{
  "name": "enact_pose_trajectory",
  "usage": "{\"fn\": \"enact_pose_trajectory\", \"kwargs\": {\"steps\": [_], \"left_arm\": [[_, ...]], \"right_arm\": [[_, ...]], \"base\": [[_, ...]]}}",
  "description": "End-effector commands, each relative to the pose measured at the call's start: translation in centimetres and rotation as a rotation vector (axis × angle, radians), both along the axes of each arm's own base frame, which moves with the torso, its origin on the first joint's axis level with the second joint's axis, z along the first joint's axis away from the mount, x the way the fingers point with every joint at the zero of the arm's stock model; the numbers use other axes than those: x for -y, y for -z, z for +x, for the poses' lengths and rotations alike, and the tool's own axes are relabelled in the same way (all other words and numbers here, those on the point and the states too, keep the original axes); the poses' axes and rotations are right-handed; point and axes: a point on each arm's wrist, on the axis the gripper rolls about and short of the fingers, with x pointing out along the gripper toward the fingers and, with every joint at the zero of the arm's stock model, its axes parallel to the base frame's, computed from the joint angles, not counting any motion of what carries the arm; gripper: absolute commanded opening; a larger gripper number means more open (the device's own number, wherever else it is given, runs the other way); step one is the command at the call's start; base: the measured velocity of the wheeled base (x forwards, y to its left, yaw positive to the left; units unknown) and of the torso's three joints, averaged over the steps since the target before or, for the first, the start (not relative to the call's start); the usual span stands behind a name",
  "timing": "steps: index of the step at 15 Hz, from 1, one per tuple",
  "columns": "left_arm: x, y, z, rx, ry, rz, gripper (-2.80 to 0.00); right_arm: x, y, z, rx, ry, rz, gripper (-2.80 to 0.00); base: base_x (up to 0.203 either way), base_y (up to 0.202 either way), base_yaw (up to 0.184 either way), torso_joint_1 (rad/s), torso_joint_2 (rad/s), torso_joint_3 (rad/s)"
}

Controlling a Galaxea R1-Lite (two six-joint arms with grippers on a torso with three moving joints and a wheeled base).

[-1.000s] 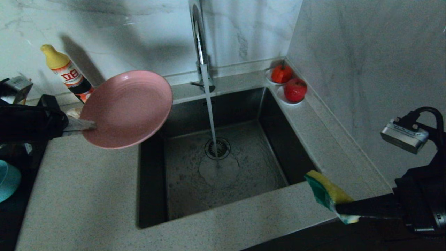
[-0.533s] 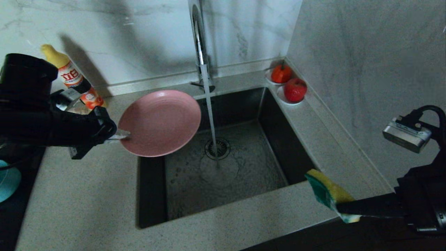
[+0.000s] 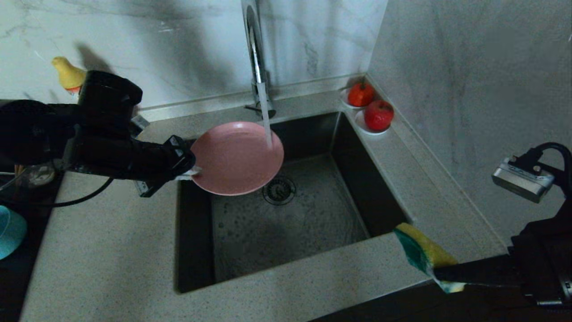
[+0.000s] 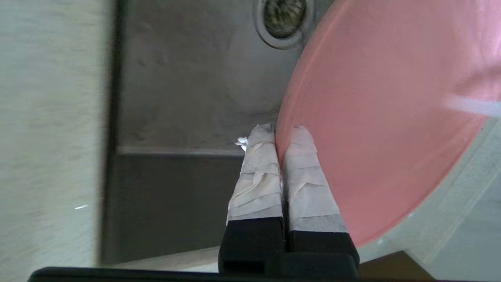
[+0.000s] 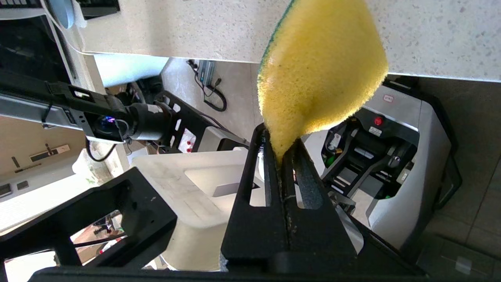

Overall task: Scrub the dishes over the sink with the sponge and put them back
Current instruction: Wash the plate

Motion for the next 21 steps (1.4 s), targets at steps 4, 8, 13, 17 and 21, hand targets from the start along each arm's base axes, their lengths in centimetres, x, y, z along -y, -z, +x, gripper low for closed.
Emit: {"fn": "enact_pose_trajectory", "kwargs": {"steps": [4,8,13,17,21], "left_arm": [[1.6,1.0,1.5,-0.032,0.023,-0.013,-2.8],[3.2,1.5,2.6,-0.03,0.037,0.004,-2.8],[5.5,2.2,3.5,-0.033,0.051,0.027,-2.8],[6.4,2.2,3.9,-0.014,0.069,0.019,-2.8],[6.9,2.3,3.8,-0.007,0.078,0.014,-2.8]], "right_arm": [[-0.3,0.5,0.5,-0.024,-0.002,-0.012,-2.8],[-0.3,0.5,0.4,-0.024,-0.002,-0.012,-2.8],[-0.1,0.4,0.3,-0.019,-0.001,-0.009,-2.8],[-0.2,0.5,0.4,-0.023,-0.002,-0.011,-2.8],[-0.3,0.6,0.5,-0.027,-0.003,-0.014,-2.8]], "base": [[0.0,0.0,0.0,0.0,0.0,0.0],[0.0,0.0,0.0,0.0,0.0,0.0],[0.0,0.0,0.0,0.0,0.0,0.0],[0.0,0.0,0.0,0.0,0.0,0.0],[0.0,0.0,0.0,0.0,0.0,0.0]]}}
